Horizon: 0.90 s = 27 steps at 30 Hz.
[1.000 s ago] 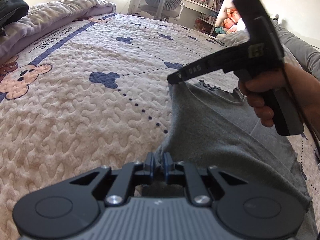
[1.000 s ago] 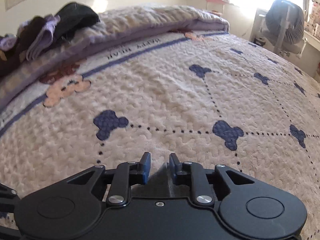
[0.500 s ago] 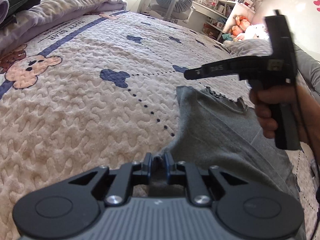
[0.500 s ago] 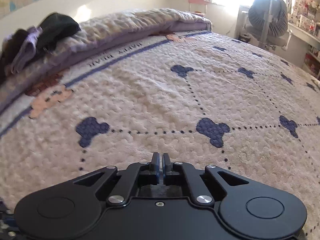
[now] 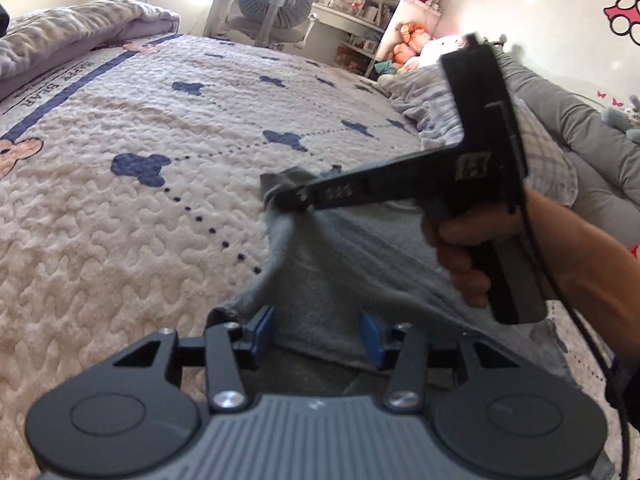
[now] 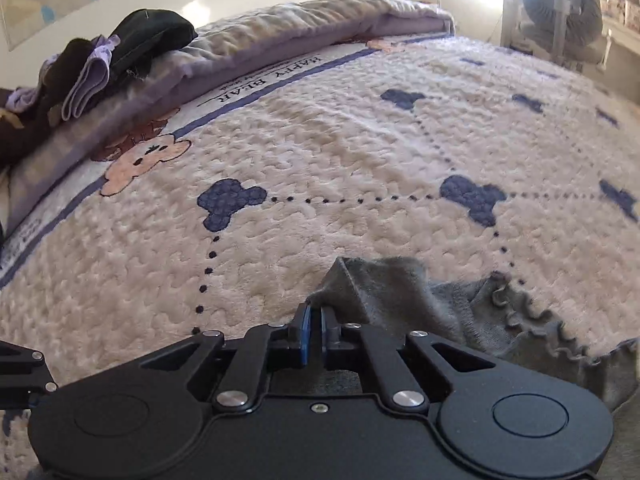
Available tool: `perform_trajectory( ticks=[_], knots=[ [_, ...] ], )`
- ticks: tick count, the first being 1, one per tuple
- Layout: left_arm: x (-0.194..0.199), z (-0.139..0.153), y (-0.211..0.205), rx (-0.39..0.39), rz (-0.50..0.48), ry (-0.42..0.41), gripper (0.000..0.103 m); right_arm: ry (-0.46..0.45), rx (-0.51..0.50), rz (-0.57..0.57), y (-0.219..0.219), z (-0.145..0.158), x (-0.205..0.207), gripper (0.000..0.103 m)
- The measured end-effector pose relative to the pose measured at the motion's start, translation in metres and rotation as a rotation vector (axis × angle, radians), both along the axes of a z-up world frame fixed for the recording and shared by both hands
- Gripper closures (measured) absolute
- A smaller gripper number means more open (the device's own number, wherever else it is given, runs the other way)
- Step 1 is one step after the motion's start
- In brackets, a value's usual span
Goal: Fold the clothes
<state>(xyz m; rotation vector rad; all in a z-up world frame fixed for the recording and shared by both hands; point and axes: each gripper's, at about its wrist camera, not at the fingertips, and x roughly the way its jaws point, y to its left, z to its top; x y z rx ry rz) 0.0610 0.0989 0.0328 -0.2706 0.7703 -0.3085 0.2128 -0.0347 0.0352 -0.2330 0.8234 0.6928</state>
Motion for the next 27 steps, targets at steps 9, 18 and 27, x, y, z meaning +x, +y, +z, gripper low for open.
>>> perform_trajectory(
  ticks=[9,18,27],
  knots=[
    [-0.004,0.009,0.008,-0.071,0.009,-0.033,0.045,-0.032,0.088,-0.098,-0.018,0.012,0.005,0.080],
    [0.002,-0.004,0.005,-0.063,0.016,0.020,0.040,-0.013,-0.042,0.096,-0.001,-0.004,-0.016,0.095],
    [0.003,-0.006,0.004,-0.050,0.013,0.037,0.040,-0.070,-0.042,-0.014,-0.012,0.015,0.000,0.088]
  ],
)
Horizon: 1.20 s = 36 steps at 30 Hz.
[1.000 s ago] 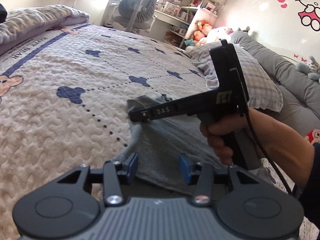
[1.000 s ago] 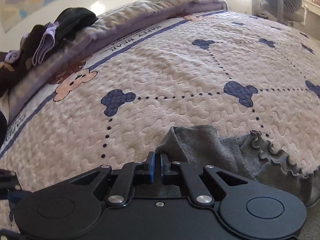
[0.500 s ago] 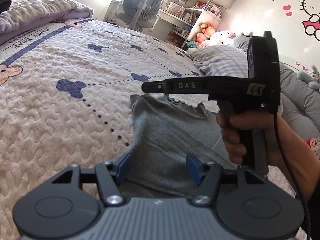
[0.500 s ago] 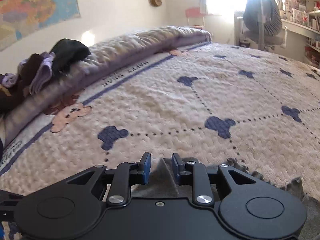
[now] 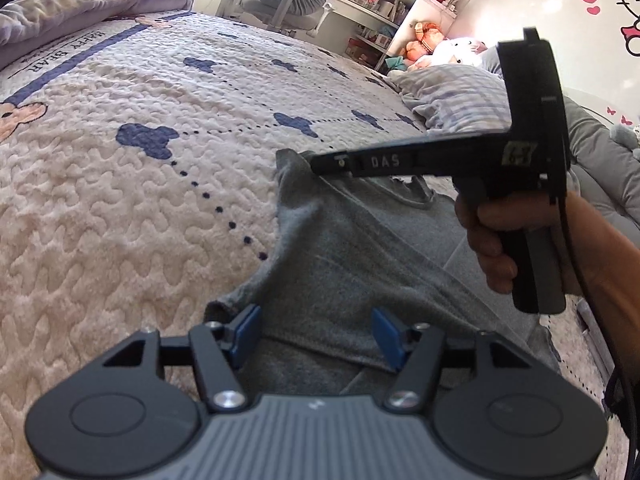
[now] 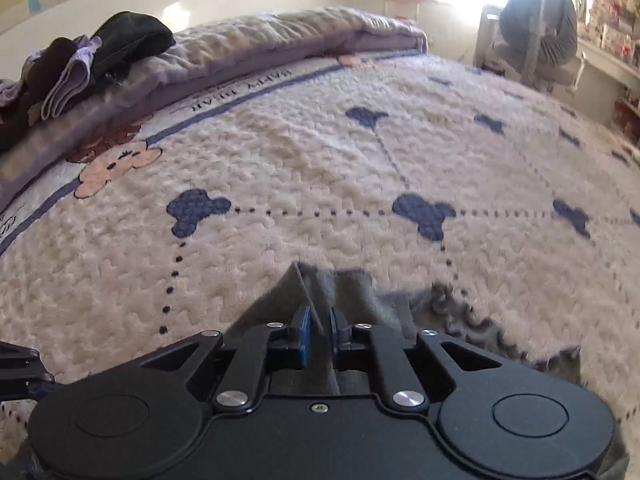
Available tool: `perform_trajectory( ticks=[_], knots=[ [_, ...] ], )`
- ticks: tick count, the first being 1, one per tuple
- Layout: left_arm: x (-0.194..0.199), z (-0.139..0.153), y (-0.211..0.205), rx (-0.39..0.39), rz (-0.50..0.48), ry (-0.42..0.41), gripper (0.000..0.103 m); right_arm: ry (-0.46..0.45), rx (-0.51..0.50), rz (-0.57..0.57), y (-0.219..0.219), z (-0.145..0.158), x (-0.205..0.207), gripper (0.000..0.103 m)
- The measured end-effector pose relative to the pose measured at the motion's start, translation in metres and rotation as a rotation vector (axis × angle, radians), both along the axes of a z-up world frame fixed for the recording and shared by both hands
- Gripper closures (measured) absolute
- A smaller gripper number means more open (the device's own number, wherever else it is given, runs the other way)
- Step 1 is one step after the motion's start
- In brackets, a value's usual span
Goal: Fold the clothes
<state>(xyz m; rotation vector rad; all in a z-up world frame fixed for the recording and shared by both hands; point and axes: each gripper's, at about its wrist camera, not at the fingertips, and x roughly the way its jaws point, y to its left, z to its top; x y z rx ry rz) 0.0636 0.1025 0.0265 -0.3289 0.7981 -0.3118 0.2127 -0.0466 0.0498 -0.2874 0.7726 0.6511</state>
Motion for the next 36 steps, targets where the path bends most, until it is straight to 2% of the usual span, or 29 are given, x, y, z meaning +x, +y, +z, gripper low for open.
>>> perform_trajectory(
  ticks=[2,5,7,9,10,12,15,16,19,22,23,25,28,30,32,34,36],
  knots=[
    [0.000,0.000,-0.003,0.020,-0.006,-0.005,0.040,-0.012,-0.003,0.030,0.011,0.007,0.006,0.081],
    [-0.001,0.001,-0.004,0.035,-0.013,-0.008,0.040,-0.015,-0.068,0.072,0.035,0.009,0.023,0.081],
    [-0.002,0.001,-0.003,0.033,-0.013,-0.005,0.040,0.013,-0.136,0.092,0.048,0.002,0.035,0.080],
    [-0.002,0.001,-0.002,0.027,-0.010,0.005,0.040,0.079,-0.212,0.100,0.053,-0.011,0.044,0.084],
    [-0.002,0.001,-0.002,0.028,-0.009,0.011,0.040,0.074,-0.193,0.114,0.050,-0.008,0.041,0.100],
    [-0.003,0.002,-0.004,0.041,-0.009,0.025,0.040,0.064,-0.148,0.129,0.043,-0.003,0.035,0.101],
    [-0.004,0.001,-0.006,0.055,-0.012,0.037,0.040,0.048,-0.017,0.010,0.020,0.010,0.040,0.101],
    [-0.004,0.001,-0.007,0.062,-0.014,0.038,0.040,0.055,-0.016,-0.010,0.018,0.005,0.041,0.101],
    [-0.004,0.001,-0.006,0.062,-0.016,0.038,0.040,0.009,-0.120,-0.015,0.025,-0.023,0.032,0.101],
    [-0.003,0.002,-0.003,0.047,-0.018,0.040,0.040,-0.029,-0.055,-0.069,0.023,-0.028,0.029,0.101],
    [-0.003,0.002,-0.002,0.040,-0.017,0.039,0.040,-0.043,-0.060,-0.074,0.023,-0.028,0.026,0.100],
    [-0.004,0.007,-0.001,0.030,-0.027,0.018,0.040,-0.050,-0.051,-0.062,0.018,-0.022,0.018,0.092],
    [-0.006,0.016,-0.002,0.022,-0.057,-0.022,0.039,-0.048,0.073,-0.095,-0.011,0.002,0.004,0.078],
    [-0.008,0.021,-0.004,0.007,-0.067,-0.051,0.039,-0.015,0.148,-0.082,-0.027,0.013,-0.003,0.078],
    [-0.010,0.026,-0.007,0.000,-0.091,-0.091,0.038,0.039,0.159,0.003,-0.029,0.016,-0.011,0.078],
    [-0.006,0.020,-0.007,0.014,-0.080,-0.075,0.035,0.075,0.126,0.085,-0.022,0.009,-0.022,0.074],
    [-0.002,0.011,-0.005,0.024,-0.060,-0.044,0.035,0.064,0.064,0.094,-0.014,-0.009,-0.032,0.074]
  ],
)
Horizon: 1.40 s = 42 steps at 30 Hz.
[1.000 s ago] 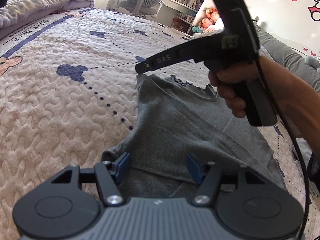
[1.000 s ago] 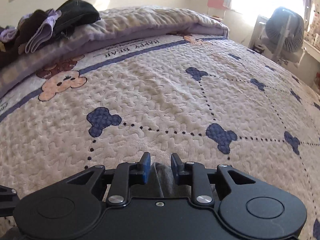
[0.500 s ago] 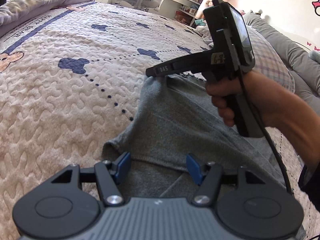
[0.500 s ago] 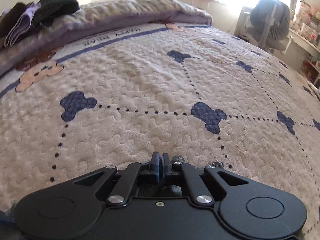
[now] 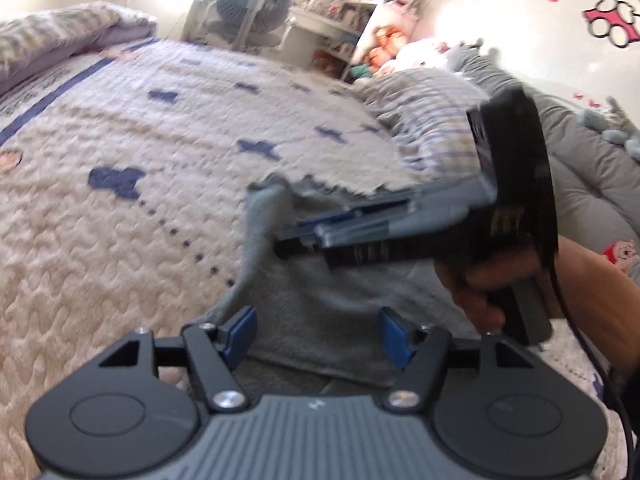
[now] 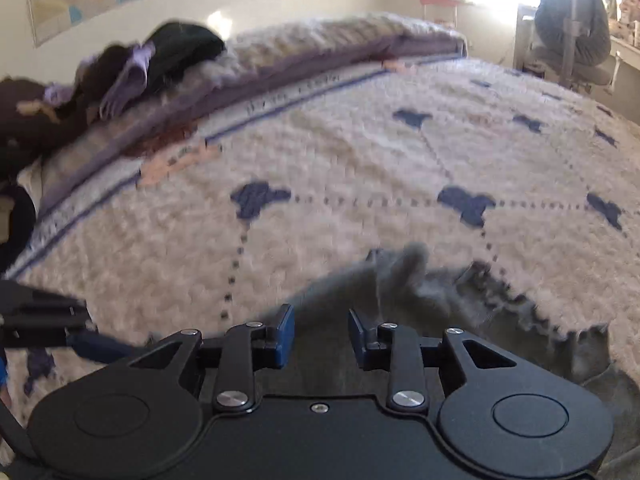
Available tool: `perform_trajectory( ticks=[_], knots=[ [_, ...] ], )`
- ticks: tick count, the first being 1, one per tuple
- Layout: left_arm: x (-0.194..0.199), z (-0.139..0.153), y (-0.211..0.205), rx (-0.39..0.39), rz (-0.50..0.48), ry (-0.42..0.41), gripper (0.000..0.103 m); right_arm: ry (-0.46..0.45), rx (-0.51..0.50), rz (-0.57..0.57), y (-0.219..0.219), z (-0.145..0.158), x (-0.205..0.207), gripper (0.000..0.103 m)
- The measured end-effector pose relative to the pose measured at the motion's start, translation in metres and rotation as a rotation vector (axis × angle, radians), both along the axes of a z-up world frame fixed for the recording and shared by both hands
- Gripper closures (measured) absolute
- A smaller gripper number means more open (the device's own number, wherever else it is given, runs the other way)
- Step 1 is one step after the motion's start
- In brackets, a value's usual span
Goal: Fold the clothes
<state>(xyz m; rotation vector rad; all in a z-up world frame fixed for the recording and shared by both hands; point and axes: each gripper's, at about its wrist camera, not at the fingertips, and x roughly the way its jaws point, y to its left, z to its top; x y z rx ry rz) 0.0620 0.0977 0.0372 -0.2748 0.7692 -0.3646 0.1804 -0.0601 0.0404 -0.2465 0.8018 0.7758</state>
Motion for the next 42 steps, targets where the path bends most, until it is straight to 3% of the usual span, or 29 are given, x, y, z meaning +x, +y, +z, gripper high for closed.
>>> perform_trajectory(
  ticks=[4,9,15,21,26,31,37,39,40,41,42],
  knots=[
    [0.006,-0.011,0.011,-0.042,0.023,0.030,0.036,-0.032,-0.038,-0.037,-0.003,-0.012,-0.015,0.074],
    [0.004,-0.011,0.005,0.007,0.013,0.024,0.036,-0.053,-0.043,-0.110,-0.035,-0.003,-0.039,0.073],
    [0.002,-0.011,0.006,0.019,0.016,0.024,0.036,-0.115,-0.079,-0.155,-0.093,-0.013,-0.112,0.071],
    [-0.001,-0.006,0.009,0.005,0.032,0.046,0.035,-0.140,-0.105,-0.383,-0.161,0.000,-0.180,0.067],
    [-0.023,0.009,0.012,-0.010,0.037,0.016,0.034,0.045,0.113,-0.613,-0.219,0.002,-0.230,0.067],
    [-0.041,0.011,0.005,0.012,-0.003,0.002,0.032,0.137,0.308,-0.697,-0.233,-0.006,-0.266,0.065],
    [-0.039,0.004,0.003,0.023,-0.004,0.020,0.032,0.082,0.140,-0.662,-0.191,-0.016,-0.261,0.066],
    [-0.040,0.005,0.003,0.027,-0.005,0.012,0.030,0.102,0.215,-0.707,-0.198,-0.017,-0.257,0.066],
    [-0.041,0.006,0.003,0.030,-0.005,0.007,0.030,0.112,0.243,-0.719,-0.201,-0.017,-0.255,0.074],
    [-0.041,0.007,0.003,0.036,-0.005,0.001,0.029,0.127,0.274,-0.732,-0.205,-0.016,-0.253,0.096],
    [-0.041,0.007,0.003,0.043,-0.003,-0.002,0.028,0.154,0.310,-0.751,-0.210,-0.017,-0.253,0.098]
  ],
)
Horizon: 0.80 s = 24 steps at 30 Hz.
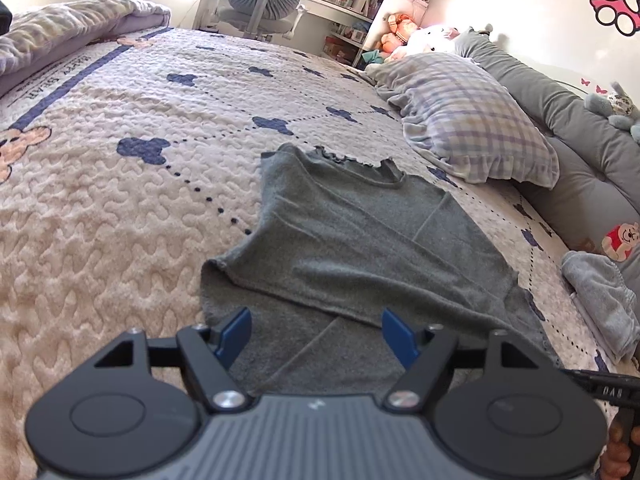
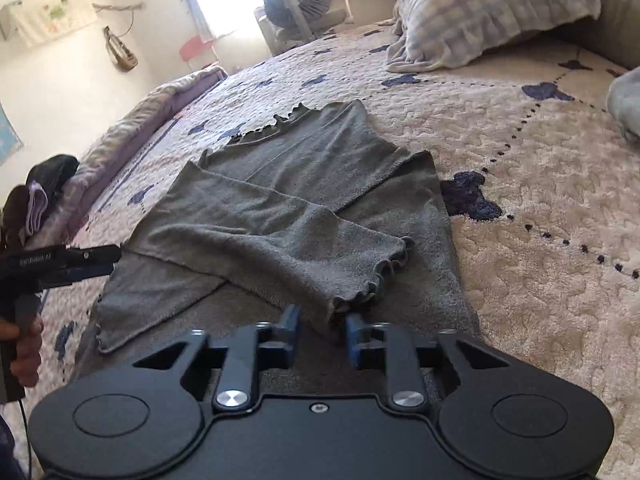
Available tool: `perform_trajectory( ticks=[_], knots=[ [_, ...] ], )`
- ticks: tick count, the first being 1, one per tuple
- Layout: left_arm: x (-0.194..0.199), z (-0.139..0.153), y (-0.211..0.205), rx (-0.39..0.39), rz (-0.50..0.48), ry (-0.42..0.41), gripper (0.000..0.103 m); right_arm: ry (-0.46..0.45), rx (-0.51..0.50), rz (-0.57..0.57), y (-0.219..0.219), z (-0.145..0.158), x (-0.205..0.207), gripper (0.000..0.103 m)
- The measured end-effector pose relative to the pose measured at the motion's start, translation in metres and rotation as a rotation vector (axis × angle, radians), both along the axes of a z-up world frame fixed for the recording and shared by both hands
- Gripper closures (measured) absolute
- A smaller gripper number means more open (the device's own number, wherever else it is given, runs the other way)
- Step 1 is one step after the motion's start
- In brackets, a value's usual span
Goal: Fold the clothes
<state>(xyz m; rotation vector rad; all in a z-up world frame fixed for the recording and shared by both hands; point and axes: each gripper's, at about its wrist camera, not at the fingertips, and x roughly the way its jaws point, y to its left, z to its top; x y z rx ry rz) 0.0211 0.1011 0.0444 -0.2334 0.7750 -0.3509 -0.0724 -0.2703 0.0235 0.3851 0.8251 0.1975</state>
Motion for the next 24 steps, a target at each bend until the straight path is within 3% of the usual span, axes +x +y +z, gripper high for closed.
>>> perform_trajectory(
  ticks=[6,8,12,13,15,17,21,24],
  knots=[
    [0.000,0.002,0.003,-0.007,0.004,0.000,0.027,0.039,0.478,-0.067,-0.045,0.000,-0.020,0.098],
    [0.000,0.003,0.001,-0.003,-0.003,-0.005,0.025,0.078,0.559,-0.073,-0.052,-0.008,-0.022,0.098],
    [-0.002,0.003,-0.003,0.011,-0.017,-0.006,0.024,0.136,0.307,-0.055,-0.036,-0.020,-0.019,0.096],
    [-0.002,0.003,-0.004,0.016,-0.020,-0.008,0.024,0.123,0.282,-0.038,-0.033,-0.017,-0.019,0.095],
    [-0.003,0.004,-0.006,0.013,-0.031,-0.014,0.024,0.100,0.211,0.018,-0.026,-0.006,-0.018,0.085],
    [-0.005,0.006,-0.009,0.005,-0.047,-0.022,0.024,0.050,0.139,0.056,-0.027,0.011,-0.018,0.069],
    [-0.006,0.005,-0.018,0.034,-0.054,-0.024,0.022,-0.060,0.069,0.073,-0.043,0.043,-0.012,0.061],
    [-0.005,0.001,-0.023,0.079,-0.020,-0.009,0.019,-0.061,-0.022,0.078,-0.046,0.043,0.009,0.061]
  ],
)
